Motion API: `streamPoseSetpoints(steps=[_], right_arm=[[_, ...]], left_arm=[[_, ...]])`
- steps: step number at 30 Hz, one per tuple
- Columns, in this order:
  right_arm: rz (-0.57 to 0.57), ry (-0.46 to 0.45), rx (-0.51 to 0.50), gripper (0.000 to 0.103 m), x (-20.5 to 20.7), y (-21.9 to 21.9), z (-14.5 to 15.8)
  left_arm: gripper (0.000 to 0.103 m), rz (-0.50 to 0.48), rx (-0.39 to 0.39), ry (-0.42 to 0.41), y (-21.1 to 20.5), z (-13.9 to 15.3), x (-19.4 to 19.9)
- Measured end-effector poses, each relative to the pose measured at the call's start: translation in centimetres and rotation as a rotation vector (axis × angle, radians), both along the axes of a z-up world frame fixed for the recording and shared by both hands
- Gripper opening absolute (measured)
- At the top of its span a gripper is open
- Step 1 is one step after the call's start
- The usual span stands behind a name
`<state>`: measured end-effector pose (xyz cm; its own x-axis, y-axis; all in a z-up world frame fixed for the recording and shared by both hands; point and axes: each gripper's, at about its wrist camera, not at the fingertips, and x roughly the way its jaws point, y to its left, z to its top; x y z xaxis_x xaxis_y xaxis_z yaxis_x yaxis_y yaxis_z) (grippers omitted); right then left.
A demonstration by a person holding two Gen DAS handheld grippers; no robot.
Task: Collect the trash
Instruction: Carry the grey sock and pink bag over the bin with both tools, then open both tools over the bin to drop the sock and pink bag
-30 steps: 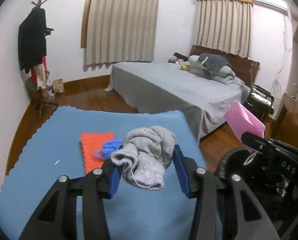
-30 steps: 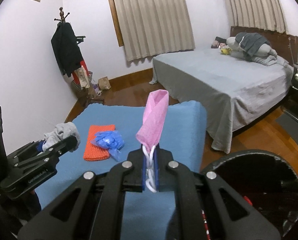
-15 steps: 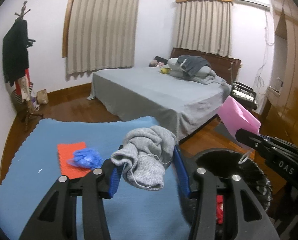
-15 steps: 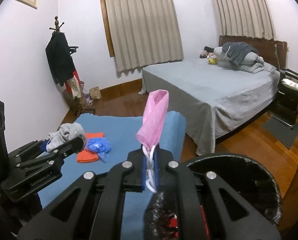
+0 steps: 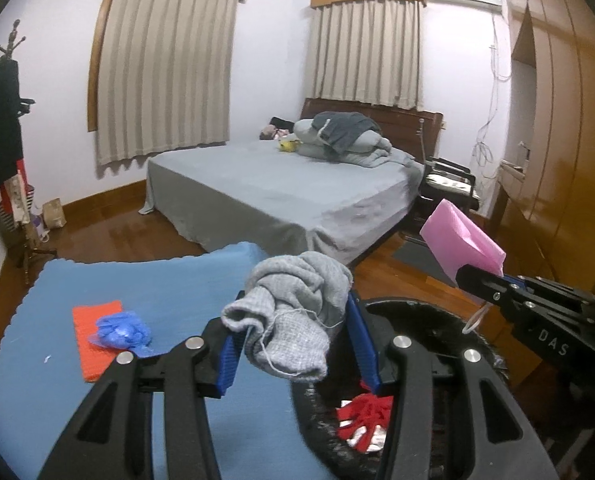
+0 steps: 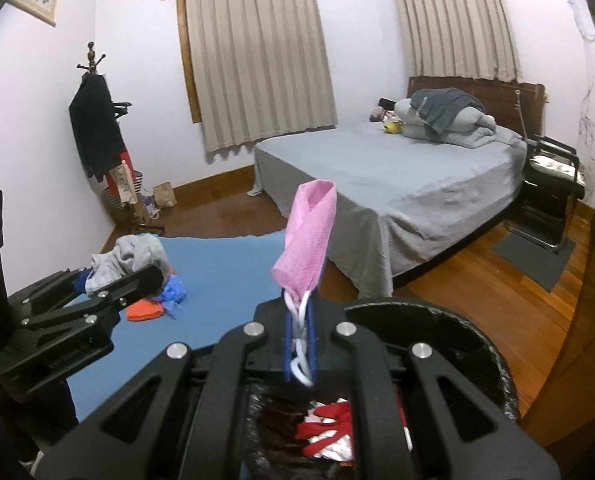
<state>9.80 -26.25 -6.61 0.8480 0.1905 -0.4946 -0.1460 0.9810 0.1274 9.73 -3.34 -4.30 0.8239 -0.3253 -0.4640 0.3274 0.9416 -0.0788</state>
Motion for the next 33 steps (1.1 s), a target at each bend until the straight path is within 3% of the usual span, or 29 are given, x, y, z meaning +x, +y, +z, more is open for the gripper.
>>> streamPoseSetpoints(steps=[12, 33], right_arm=[[-0.081, 0.031, -0.022, 0.006, -1.5, -4.1, -1.7], [-0.174, 0.12, -0.037, 0.006, -2.1, -9.5, -5.7]], left_arm=[[0.049, -0.079, 0.008, 0.009, -3.8, -0.8, 0.3], [0.049, -0.198, 0.022, 0.073, -9.5, -4.9, 1.3]])
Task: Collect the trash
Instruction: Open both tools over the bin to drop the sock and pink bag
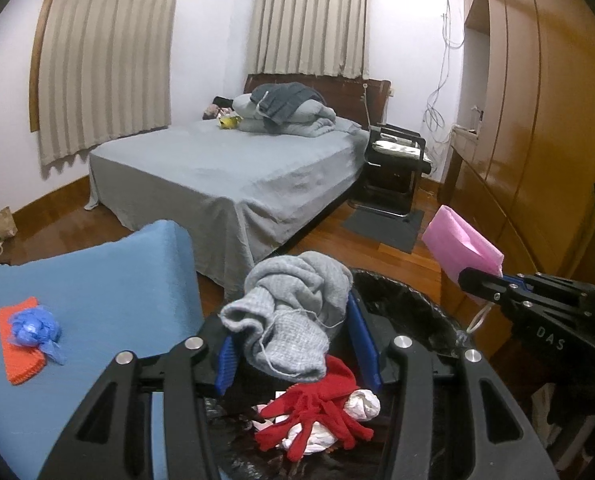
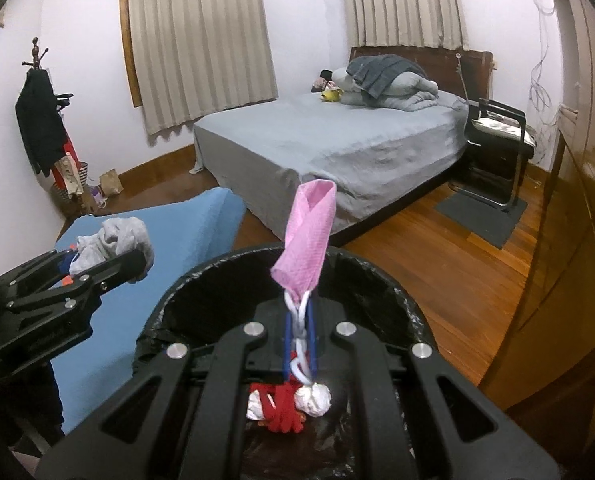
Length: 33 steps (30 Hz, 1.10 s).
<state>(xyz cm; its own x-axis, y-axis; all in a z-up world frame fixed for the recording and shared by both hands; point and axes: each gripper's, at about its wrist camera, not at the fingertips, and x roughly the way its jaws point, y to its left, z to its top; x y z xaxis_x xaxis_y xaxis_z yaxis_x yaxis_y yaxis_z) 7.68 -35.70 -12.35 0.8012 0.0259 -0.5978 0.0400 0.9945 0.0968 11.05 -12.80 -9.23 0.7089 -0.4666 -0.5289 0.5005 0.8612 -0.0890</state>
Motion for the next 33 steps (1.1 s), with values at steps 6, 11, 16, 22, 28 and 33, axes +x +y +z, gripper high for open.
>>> streamPoseSetpoints(steps=[6, 11, 16, 22, 28, 33], right_arm=[[-0.004, 0.021, -0.001, 0.006, 0.2, -0.4, -1.0], [-0.006, 0.042, 0.008, 0.006, 0.6, -0.7, -2.0], [-0.006, 0.067, 0.018, 0.006, 0.8, -1.0, -3.3], [-0.014, 0.095, 0.017, 0.013, 1.2, -1.5, -4.5], [-0.026, 0.1, 0.009, 0.037, 1.4, -1.5, -4.8], [-0.044, 0.077, -0.016, 0.076, 1.1, -1.3, -4.5]], left_arm=[[0.049, -0.022, 0.002, 0.029, -1.4, -1.3, 0.7], [0.049, -0.029, 0.006, 0.052, -1.9, -2.2, 1.1], [0.049, -0.034, 0.008, 0.074, -2.3, -2.7, 1.8], [0.06, -0.043, 0.003, 0.09, -2.3, -3.0, 2.3], [0.07, -0.02, -0.005, 0.073, -1.5, -2.6, 2.4], [0.082, 0.031, 0.001, 0.056, -0.2, -2.1, 2.7]])
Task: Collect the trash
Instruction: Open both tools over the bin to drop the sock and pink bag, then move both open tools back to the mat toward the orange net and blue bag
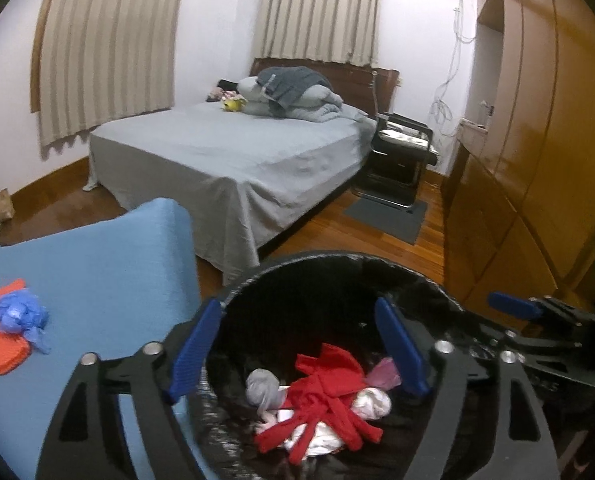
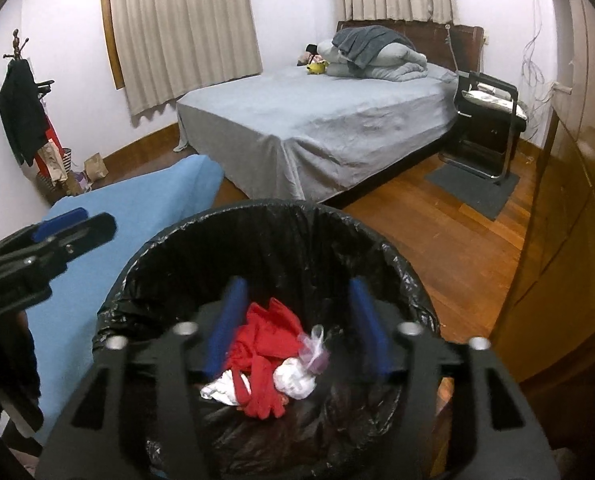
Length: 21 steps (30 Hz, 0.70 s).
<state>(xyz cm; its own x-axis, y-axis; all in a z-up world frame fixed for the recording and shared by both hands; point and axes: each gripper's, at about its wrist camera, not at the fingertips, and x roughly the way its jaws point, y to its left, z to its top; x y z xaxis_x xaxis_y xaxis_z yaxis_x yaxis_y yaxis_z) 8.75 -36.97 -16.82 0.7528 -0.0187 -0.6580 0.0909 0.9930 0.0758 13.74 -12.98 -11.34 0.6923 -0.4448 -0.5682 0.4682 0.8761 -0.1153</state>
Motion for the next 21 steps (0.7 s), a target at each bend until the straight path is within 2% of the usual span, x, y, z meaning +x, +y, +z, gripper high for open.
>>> streamPoseSetpoints(steps=[1, 3, 6, 10, 21], right_arm=[[0.0, -0.006, -0.006, 0.084, -0.1, 0.0, 0.1], [0.003, -0.015, -0.017, 0.091, -0.2, 0.3, 0.4], [0.016, -0.024, -0.009, 0.095, -0.2, 0.6, 0.9], [0.024, -0.034, 0.013, 0.096, -0.1, 1.2, 1.6], [0.08, -0.034, 0.025, 0.098, 1.3, 5.3, 2.9]], left_arm=[[0.084, 0.007, 0.0, -0.001, 0.3, 0.1, 0.0], [0.086, 0.022, 0.002, -0.005, 1.2, 0.3, 0.0], [0.093, 0.05, 0.009, -0.017, 2.4, 0.8, -0.3], [0.097, 0.097, 0.015, -0.028, 4.4, 1.4, -0.4], [0.097, 0.223, 0.037, -0.028, 10.4, 1.3, -1.5]])
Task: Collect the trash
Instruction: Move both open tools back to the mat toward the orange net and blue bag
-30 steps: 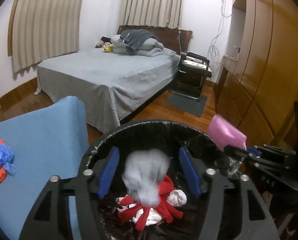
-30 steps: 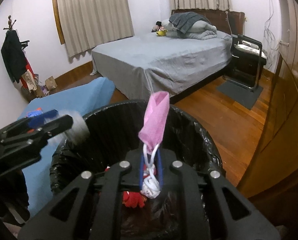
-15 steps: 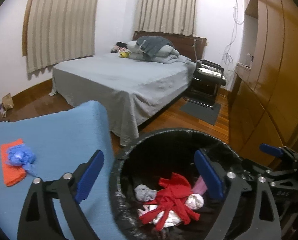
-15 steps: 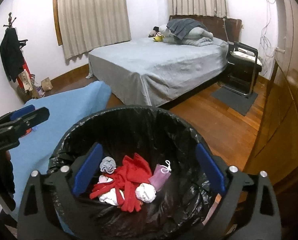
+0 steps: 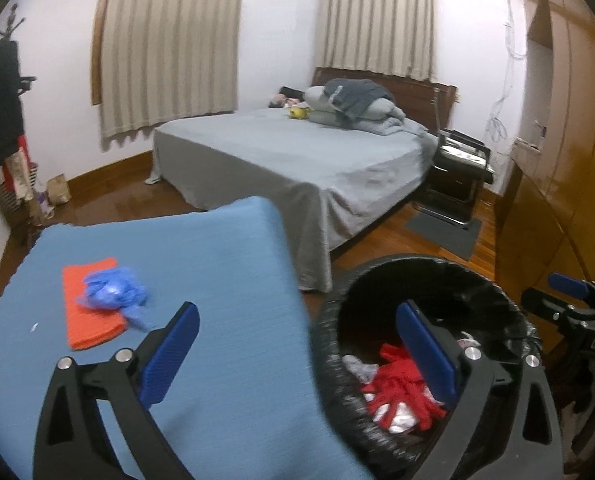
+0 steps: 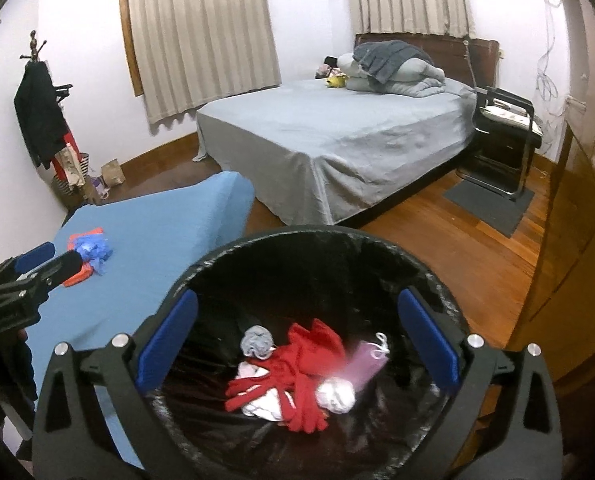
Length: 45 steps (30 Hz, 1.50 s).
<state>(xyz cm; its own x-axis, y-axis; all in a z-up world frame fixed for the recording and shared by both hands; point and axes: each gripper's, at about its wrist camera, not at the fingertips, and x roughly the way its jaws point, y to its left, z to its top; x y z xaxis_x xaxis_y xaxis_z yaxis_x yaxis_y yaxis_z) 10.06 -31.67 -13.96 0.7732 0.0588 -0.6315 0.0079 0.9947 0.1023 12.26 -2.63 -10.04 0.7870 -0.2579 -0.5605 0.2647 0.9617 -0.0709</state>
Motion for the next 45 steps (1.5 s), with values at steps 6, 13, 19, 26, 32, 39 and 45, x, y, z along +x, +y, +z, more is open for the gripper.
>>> streamPoseSetpoints(steps=[6, 13, 19, 26, 32, 39, 45], right_arm=[[0.059, -0.005, 0.001, 0.098, 2.3, 4.1, 0.0], [0.137, -0.007, 0.004, 0.098, 6.1, 9.9, -0.5], [0.195, -0.002, 0.013, 0.098, 9.7, 14.6, -1.9], [0.247, 0.006, 0.012, 0.098, 13.3, 18.4, -3.6], [0.273, 0.024, 0.009, 0.098, 15.0, 20.4, -4.7], [0.3, 0.039, 0.002, 0.098, 15.9, 22.1, -5.7], [0.315, 0.041, 0.002, 0.098, 16.2, 23.1, -5.7]], left_arm=[[0.097, 0.096, 0.005, -0.018, 5.1, -0.1, -0.2], [0.097, 0.208, 0.032, -0.029, 11.7, -1.0, 0.9], [0.096, 0.302, 0.023, 0.003, 17.3, -3.4, 3.2], [0.085, 0.355, -0.004, 0.108, 20.9, -7.7, 6.7], [0.073, 0.368, -0.032, 0.194, 22.2, -10.8, 9.1], [0.049, 0.326, -0.094, 0.255, 22.6, -12.2, 10.4], [0.014, 0.311, -0.096, 0.222, 22.0, -11.5, 10.3]])
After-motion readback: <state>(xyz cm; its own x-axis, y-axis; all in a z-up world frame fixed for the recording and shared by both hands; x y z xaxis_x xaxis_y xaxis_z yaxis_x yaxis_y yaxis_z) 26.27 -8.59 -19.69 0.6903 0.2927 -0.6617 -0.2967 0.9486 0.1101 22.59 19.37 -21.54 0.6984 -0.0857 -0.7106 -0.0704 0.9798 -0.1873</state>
